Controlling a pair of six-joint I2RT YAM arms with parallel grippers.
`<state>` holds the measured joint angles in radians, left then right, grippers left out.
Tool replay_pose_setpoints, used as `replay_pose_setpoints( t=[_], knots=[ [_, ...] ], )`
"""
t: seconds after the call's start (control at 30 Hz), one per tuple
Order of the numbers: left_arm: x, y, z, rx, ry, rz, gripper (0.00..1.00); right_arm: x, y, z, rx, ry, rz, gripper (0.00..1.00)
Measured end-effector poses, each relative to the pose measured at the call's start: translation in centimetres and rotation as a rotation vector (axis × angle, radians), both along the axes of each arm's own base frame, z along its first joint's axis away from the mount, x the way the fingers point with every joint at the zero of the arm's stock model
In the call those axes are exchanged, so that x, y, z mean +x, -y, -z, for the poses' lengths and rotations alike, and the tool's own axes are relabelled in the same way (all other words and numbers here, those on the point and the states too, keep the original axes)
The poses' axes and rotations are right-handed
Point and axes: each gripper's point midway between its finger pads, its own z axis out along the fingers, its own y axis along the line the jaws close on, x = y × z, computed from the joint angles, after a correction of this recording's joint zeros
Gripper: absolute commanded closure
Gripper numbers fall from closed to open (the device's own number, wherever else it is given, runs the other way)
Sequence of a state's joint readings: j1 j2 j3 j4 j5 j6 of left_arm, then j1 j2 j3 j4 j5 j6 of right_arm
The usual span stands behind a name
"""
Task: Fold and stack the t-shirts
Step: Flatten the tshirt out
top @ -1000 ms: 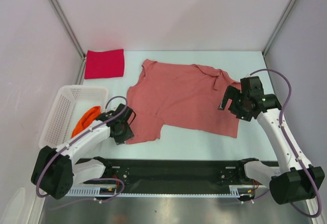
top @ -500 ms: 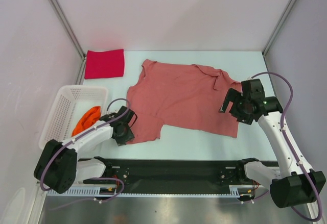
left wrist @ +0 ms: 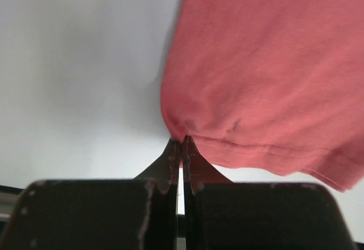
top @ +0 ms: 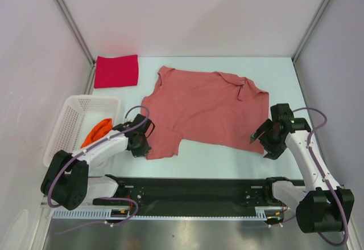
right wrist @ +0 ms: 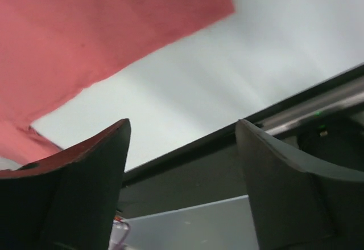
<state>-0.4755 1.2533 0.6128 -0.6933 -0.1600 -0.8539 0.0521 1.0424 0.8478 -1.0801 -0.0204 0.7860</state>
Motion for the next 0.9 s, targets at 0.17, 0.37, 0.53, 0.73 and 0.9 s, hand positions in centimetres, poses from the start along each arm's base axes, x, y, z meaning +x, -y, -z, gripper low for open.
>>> replay_pose_setpoints(
  t=[0.17,0.37,0.53,0.73,0.9],
  knots=[
    [3.1,2.3,-3.4,-0.072,0.093,0.108,1.0,-1.7,1.8,1.9,-0.015,-0.058,0.178,0.46],
    [7.3,5.9,-8.8,-0.193,0.273,0.251,1.0,-0.5,2.9,2.8,-0.036,-0.031,0.314,0.47],
    [8.0,7.0,-9.9,-0.219,0.298,0.339,1.0,1.1,3.7,3.4,-0.058,-0.006,0.397,0.48],
    [8.5,7.7,-10.0,-0.223,0.288,0.413,1.0,1.3,4.4,5.5,-0.086,0.005,0.448,0.56],
    [8.9,8.1,-10.7,-0.229,0.307,0.447,1.0,1.4,4.4,7.0,-0.083,0.015,0.473,0.54]
  ],
)
